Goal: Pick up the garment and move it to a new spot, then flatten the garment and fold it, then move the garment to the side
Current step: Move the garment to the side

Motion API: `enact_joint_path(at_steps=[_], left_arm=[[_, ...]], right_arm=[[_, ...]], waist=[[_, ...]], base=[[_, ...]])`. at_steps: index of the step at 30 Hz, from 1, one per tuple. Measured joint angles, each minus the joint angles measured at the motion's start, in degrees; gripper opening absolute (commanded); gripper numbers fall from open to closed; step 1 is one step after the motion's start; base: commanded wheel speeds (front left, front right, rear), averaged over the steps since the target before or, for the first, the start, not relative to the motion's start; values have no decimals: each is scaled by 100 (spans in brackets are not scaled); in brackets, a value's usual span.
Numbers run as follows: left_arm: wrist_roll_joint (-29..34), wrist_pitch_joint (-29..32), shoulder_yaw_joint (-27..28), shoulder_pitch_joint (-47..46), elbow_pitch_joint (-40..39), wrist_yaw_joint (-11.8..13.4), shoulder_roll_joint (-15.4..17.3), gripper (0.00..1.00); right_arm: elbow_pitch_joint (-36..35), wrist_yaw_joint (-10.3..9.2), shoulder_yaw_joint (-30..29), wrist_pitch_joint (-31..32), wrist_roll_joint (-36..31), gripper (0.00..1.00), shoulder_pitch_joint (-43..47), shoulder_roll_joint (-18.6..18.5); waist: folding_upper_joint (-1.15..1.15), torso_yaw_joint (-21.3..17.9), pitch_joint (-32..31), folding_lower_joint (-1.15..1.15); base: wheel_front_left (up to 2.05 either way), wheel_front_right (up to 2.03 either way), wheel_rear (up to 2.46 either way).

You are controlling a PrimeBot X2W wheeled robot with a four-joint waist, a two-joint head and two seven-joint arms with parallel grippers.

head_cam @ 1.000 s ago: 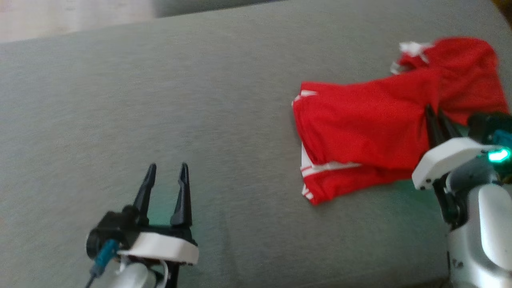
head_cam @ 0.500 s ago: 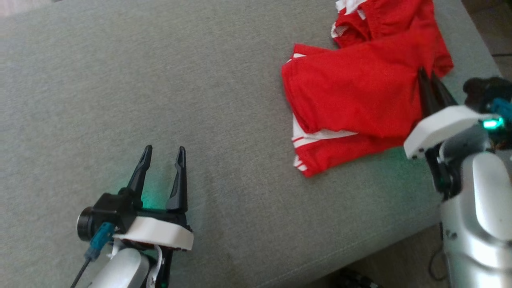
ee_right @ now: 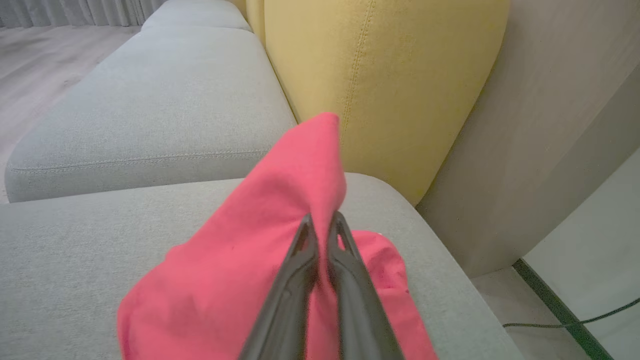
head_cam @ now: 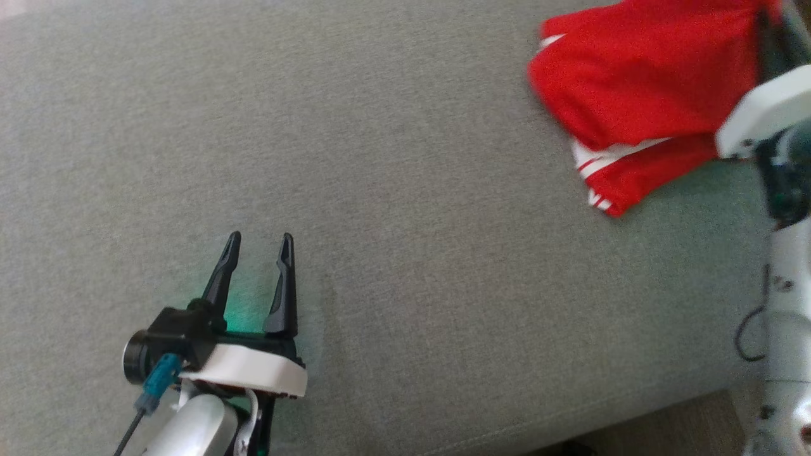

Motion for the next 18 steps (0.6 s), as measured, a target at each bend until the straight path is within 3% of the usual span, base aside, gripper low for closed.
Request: enact_joint_path(at_steps=[7,8,9,13,18], left_arm=[[-30,-20,-58,-1,27,-3,-83,100],[-30,-29,-75,-1,33,-4,-94,100],[-30,-43,-89,-1,43,-4,-97,100],[-29,-43,-108,-2,59,-2,-93,100],[-30,-43,-105,-2,60,3,-83,100]], right_arm=[[144,0,-813,100,-338,1,-129,-593],[176,0,-917,99,-412,60,-133,-653],[223,0,-1023,94,-534,100,-141,-691],[465,0,-1385,63,-932,100,-158,-723],[637,0,-1481,-165,-1028,100,-181,-390]], waist=[[0,231,35,0],[0,265,40,0],[0,297,46,0],[0,401,72,0],[0,421,42,0]], base=[[0,0,0],[0,0,0],[0,0,0],[0,0,0],[0,0,0]])
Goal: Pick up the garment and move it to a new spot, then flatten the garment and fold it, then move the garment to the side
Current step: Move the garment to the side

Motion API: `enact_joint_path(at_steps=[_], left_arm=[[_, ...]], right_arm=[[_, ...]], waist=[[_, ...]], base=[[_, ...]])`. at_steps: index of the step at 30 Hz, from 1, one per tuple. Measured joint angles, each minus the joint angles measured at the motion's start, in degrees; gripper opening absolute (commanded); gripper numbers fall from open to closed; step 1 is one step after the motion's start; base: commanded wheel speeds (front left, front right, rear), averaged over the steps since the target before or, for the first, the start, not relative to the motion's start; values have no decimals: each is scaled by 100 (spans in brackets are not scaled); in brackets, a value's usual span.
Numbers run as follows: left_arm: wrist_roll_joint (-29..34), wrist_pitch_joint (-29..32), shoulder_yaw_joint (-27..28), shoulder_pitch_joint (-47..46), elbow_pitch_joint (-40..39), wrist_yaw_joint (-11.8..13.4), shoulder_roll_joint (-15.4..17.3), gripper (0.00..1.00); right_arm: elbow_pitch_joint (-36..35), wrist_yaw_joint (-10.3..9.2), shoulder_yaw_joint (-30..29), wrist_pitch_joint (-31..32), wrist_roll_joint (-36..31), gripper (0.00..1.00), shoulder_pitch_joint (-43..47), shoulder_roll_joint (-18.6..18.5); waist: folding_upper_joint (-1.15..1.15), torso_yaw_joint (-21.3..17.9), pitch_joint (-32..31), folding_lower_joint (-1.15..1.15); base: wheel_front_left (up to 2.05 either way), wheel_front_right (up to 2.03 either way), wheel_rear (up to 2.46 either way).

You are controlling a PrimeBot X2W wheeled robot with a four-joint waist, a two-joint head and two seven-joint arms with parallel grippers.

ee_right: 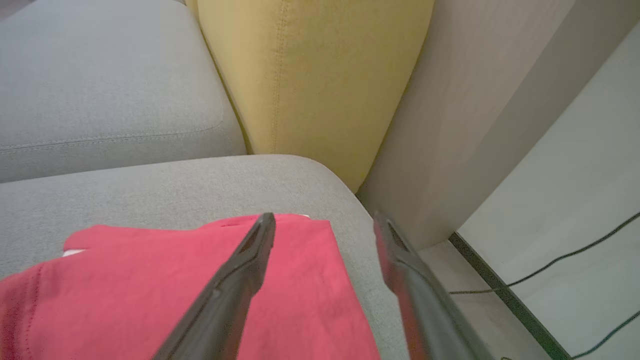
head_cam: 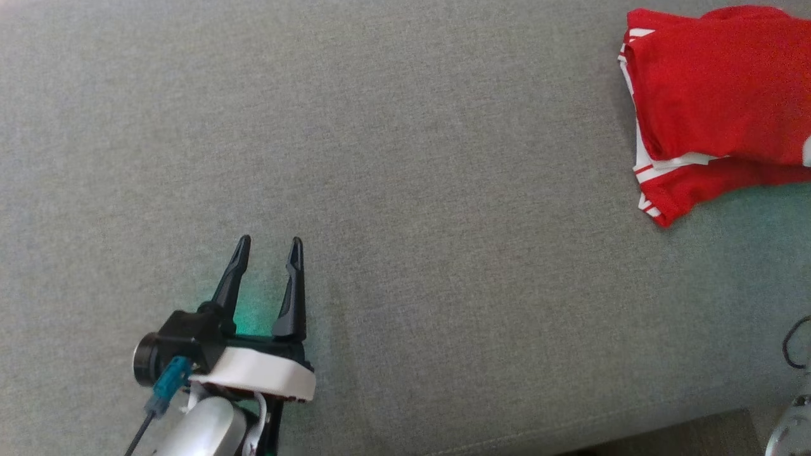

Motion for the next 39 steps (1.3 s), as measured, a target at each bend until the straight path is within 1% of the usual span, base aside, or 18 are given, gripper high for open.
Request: enact_joint_path(at_steps=[6,9,14,21,26,29,33,36,39], left_arm=[[-2,-10,-57,3,37,-7,-19,100],[-69,-62,-57,20,103,-4,-43,100],[-168,-177,-27,246,197,1,-59,100],[-271,-304,226,692,225,93,-48,100],[-293,-356,321,1062,210,153,-34,100],[-312,-359,324,1226,212,177,-35,100],[-331,-361,324,1412,222,177,-41,100],[-352,-361,322,1555,225,175,-54,100],[-350,-363,321,1621,235,146,-64,100]], right_arm=[[-44,0,343,-331,8,100,14,55],[-205,0,614,-488,74,100,82,86],[-559,0,1017,-682,240,100,366,283],[-1078,0,1379,-967,488,100,1542,665],[-1539,0,1635,-1171,611,100,2471,781],[-1756,0,1771,-1351,965,100,3073,823],[-1989,0,2039,-1546,1354,100,3849,838],[-2151,0,2129,-1667,1485,100,4327,845],[-2299,0,2199,-1728,1477,100,4678,847]], waist=[[0,46,-277,0],[0,119,-522,-1],[0,310,-1006,-1],[0,696,-1678,-2],[0,1006,-1999,-2],[0,1157,-2110,-2],[0,1263,-2202,-2],[0,1288,-2235,-1],[0,1287,-2239,-1]], base=[[0,0,0],[0,0,0],[0,0,0],[0,0,0],[0,0,0],[0,0,0],[0,0,0],[0,0,0],[0,0,0]])
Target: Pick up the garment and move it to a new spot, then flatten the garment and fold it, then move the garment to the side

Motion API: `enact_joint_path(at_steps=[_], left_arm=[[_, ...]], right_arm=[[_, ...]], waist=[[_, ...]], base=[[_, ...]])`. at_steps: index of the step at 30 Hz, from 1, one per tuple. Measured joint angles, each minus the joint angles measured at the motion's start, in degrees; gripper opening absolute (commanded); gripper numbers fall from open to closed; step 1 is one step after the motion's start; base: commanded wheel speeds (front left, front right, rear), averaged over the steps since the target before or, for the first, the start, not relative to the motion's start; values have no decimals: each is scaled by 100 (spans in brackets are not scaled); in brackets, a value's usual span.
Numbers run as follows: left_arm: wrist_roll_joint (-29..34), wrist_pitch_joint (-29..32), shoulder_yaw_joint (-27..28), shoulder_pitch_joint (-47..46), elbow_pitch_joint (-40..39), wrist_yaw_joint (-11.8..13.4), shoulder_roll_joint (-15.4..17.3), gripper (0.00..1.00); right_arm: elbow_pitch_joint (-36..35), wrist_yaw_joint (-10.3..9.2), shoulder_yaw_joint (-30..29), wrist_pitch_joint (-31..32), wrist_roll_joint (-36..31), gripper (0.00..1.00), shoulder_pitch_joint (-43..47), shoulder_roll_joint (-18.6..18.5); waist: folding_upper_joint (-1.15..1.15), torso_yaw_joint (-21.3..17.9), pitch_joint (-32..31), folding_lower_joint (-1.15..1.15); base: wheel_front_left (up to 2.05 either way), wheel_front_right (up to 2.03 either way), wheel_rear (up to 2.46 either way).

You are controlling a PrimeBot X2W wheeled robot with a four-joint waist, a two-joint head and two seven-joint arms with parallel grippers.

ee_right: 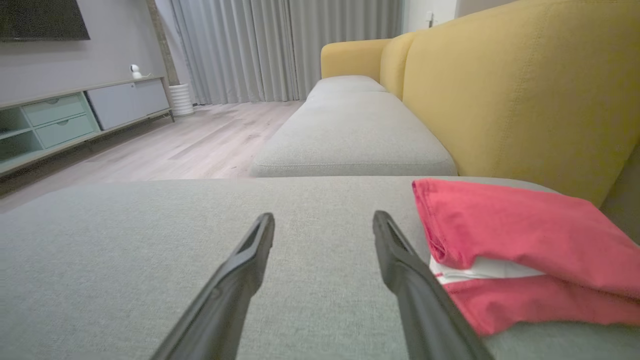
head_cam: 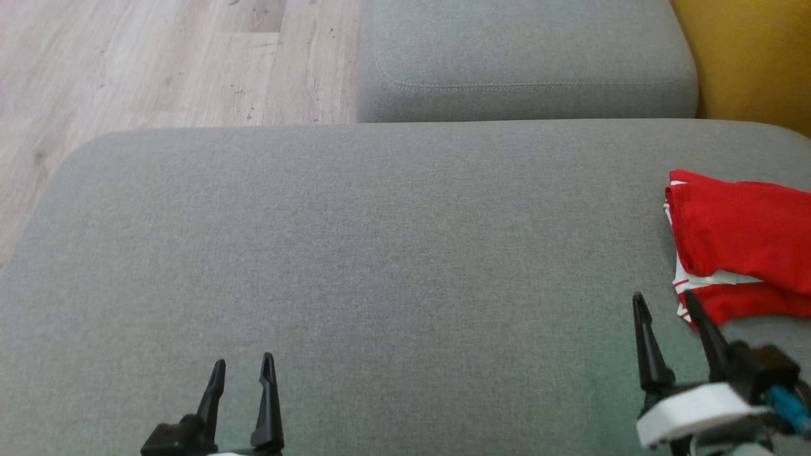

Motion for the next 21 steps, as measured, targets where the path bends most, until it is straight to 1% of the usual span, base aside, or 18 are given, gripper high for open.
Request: enact_joint_path(at_steps=[3,8,14,21], left_arm=[[2,-25,-3,2,25,-25,-10,100],[74,-44,-22,-2,89,-111,-65,100],[158,-48,-9,-4,170,-112,-82,100],[208,-48,63,-4,203,-162,-104,100]], right_arm=[[-34,0,25,-33,0,100,151,1],[-67,0,238,-79,0,100,359,9],[-68,0,352,-129,8,100,354,9],[-38,0,342,-138,56,100,352,9]], waist=[[0,-11,0,0],[0,-88,5,0],[0,-139,5,1],[0,-109,-2,0]], base=[[0,0,0],[0,0,0],[0,0,0],[0,0,0]])
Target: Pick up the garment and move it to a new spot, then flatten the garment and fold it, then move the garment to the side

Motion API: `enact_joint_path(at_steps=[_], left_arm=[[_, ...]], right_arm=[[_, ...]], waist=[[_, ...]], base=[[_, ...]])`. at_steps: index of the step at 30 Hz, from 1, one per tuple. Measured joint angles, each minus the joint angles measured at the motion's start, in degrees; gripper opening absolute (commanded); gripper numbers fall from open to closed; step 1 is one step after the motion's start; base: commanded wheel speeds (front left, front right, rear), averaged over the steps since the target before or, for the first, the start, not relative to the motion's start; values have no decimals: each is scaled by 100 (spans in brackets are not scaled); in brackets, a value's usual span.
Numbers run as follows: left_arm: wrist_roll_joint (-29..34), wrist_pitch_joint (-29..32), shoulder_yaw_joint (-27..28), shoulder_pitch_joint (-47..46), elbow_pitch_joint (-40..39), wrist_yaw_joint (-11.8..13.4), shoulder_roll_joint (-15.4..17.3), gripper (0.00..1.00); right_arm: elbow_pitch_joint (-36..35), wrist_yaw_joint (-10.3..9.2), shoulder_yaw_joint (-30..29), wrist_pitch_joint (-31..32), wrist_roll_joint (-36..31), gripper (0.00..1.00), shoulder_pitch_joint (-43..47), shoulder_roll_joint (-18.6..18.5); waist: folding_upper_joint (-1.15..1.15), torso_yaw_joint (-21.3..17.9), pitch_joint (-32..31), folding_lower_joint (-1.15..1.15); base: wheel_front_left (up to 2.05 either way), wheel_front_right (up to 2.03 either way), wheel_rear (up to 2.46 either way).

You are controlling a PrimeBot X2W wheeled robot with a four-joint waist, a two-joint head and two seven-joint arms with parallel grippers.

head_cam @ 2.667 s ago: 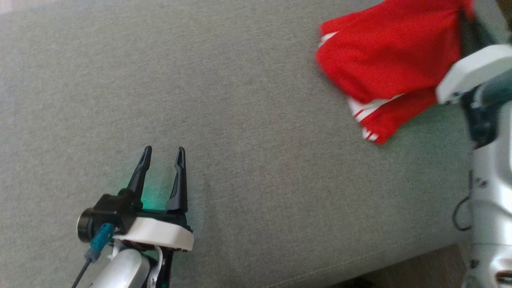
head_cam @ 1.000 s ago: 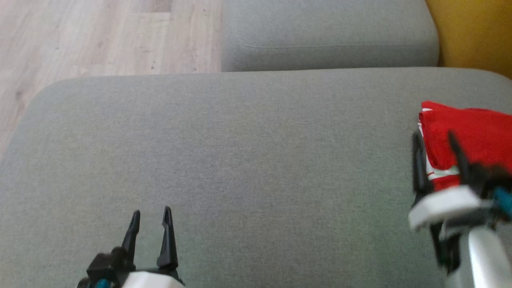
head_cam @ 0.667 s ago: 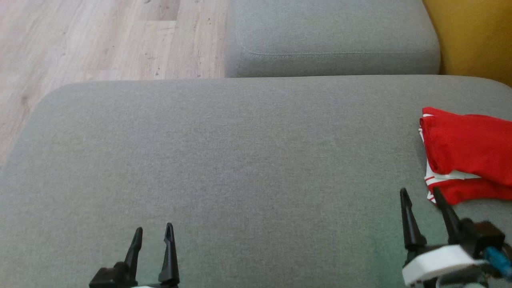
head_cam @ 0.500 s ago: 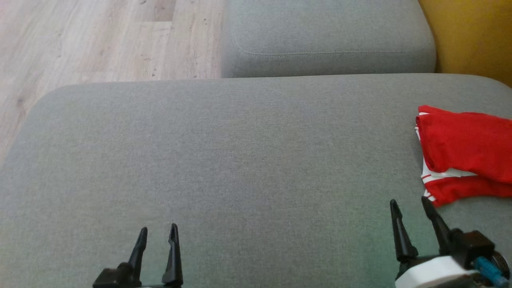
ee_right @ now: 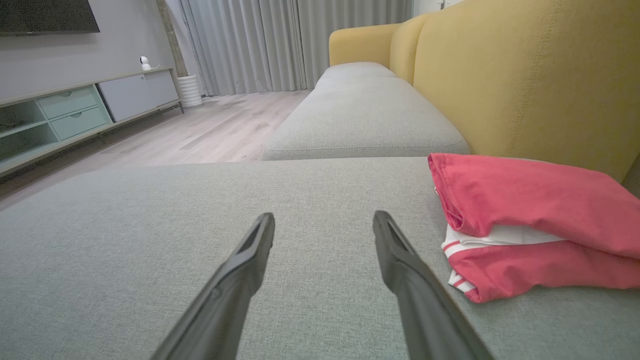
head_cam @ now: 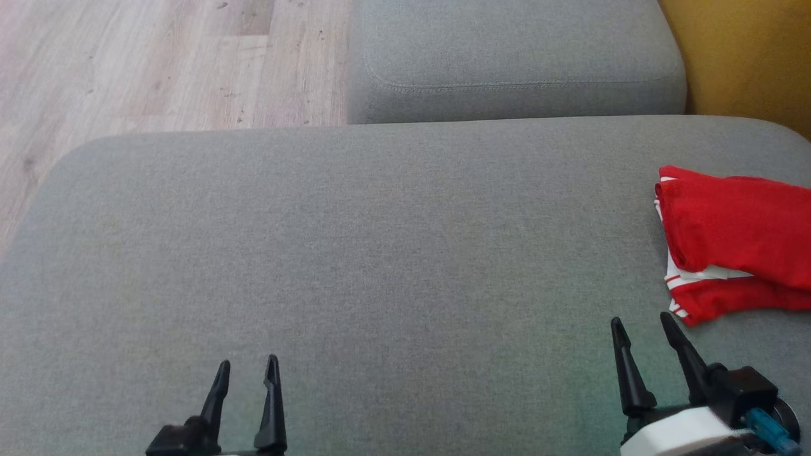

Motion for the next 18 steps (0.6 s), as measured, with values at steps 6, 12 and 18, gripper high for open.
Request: enact_joint_path(at_steps=[6,12,18], left_arm=[[-8,-1,83,1,8,-46,-35,100],[-9,9,52,118,369,-47,-98,0],[-240,76,101,233,493,-116,-145,0]], right_arm=[[21,0,-3,-49,1,100,-5,0],[457,0,19,-38,1,0,50,0],[590,0,20,-31,339,0,133,0]], waist=[[0,10,-2,0],[0,2,2,0],[0,-11,14,0]], base=[[0,0,0],[0,0,0],[0,0,0]])
